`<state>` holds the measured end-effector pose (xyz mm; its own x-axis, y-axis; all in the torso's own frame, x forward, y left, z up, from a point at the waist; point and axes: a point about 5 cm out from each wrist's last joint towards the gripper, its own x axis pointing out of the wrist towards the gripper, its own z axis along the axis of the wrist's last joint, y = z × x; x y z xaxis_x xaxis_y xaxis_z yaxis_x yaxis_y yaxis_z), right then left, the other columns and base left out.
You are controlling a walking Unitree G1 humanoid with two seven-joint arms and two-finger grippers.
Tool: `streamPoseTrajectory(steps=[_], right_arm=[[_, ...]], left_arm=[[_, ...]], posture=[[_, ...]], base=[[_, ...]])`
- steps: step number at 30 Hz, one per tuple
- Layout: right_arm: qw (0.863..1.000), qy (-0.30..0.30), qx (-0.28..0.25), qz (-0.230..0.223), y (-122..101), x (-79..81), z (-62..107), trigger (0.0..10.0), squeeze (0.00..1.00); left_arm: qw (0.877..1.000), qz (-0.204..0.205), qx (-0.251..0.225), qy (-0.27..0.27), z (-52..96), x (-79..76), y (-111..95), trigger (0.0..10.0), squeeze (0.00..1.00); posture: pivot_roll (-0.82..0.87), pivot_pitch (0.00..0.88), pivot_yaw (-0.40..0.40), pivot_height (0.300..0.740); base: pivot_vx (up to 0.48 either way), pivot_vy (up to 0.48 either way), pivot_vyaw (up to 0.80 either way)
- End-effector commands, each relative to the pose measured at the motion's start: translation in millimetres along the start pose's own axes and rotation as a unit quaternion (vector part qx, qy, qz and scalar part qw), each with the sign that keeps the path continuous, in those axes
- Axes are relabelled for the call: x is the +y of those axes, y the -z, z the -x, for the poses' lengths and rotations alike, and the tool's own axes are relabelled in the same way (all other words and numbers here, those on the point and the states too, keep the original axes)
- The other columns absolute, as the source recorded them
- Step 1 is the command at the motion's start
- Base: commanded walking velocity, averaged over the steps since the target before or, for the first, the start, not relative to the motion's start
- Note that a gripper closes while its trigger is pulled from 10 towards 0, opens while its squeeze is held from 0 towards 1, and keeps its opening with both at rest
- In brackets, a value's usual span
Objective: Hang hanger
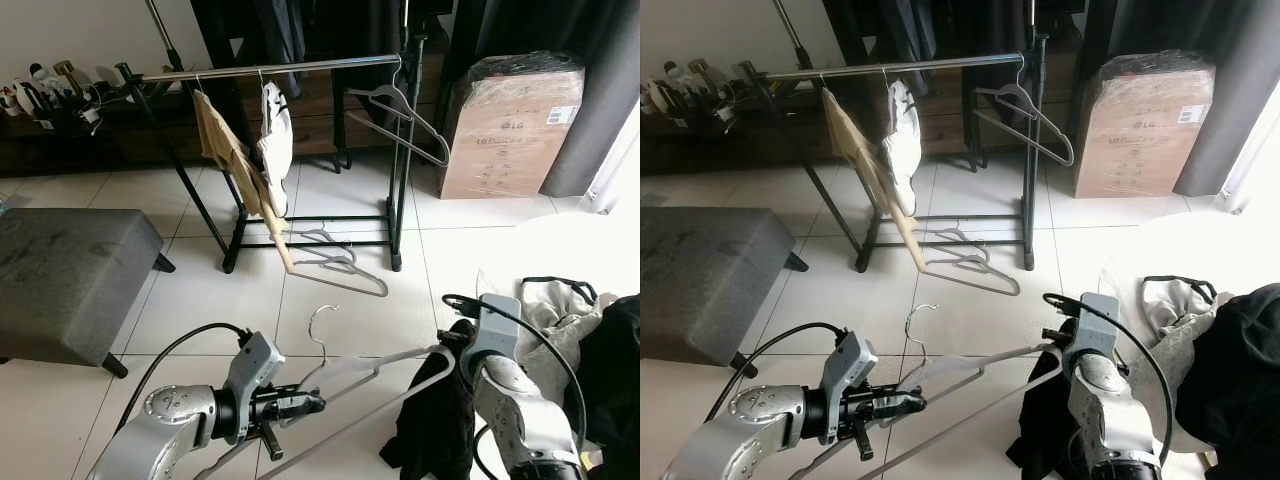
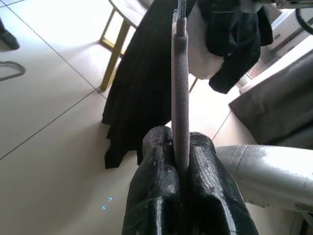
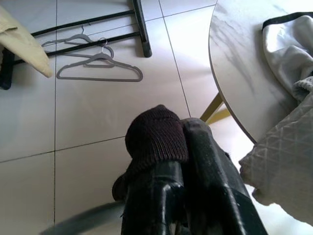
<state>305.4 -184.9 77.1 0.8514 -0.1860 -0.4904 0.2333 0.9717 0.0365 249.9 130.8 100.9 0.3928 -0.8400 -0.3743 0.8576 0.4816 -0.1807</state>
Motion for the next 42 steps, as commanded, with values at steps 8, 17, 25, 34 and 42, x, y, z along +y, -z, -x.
streamPoseTrajectory(steps=[8, 17, 25, 34, 42], right_arm=[[1.0, -0.024, -0.01, 0.001, -7, 4.9, 7.4, 10.0, 0.0], [0.994, -0.092, 0.018, 0.05, -1, 15.8, 17.9, 10.0, 0.0], [0.98, -0.156, 0.005, 0.125, -8, 27.4, 26.6, 10.0, 0.0], [0.977, -0.114, -0.037, 0.176, -24, 21.5, 17.9, 10.0, 0.0], [0.974, -0.083, -0.048, 0.207, -28, 14.1, 11.9, 10.0, 0.0]], left_arm=[[0.998, 0.003, -0.017, -0.052, -1.1, 12.2, 3, 10.0, 0.0], [0.999, 0.015, -0.03, -0.032, -4.3, 8.7, 3, 10.0, 0.0], [0.999, 0.032, -0.036, 0.004, -4.5, 3.2, 1, 10.0, 0.0], [0.998, 0.039, -0.007, 0.044, 9.7, -3.4, 6, 10.0, 0.0], [0.998, 0.031, 0.026, 0.045, 20.8, -4.0, 13, 10.0, 0.0]], posture=[[-0.13, 0.17, 0.097, 0.74], [-0.14, 0.169, 0.096, 0.74], [-0.14, 0.164, 0.093, 0.74], [-0.12, 0.164, 0.089, 0.74], [-0.12, 0.164, 0.089, 0.74]], base=[[0.0, 0.0, 0.0], [0.0, 0.0, 0.0], [0.0, 0.0, 0.0], [0.0, 0.0, 0.0], [0.0, 0.0, 0.0]])
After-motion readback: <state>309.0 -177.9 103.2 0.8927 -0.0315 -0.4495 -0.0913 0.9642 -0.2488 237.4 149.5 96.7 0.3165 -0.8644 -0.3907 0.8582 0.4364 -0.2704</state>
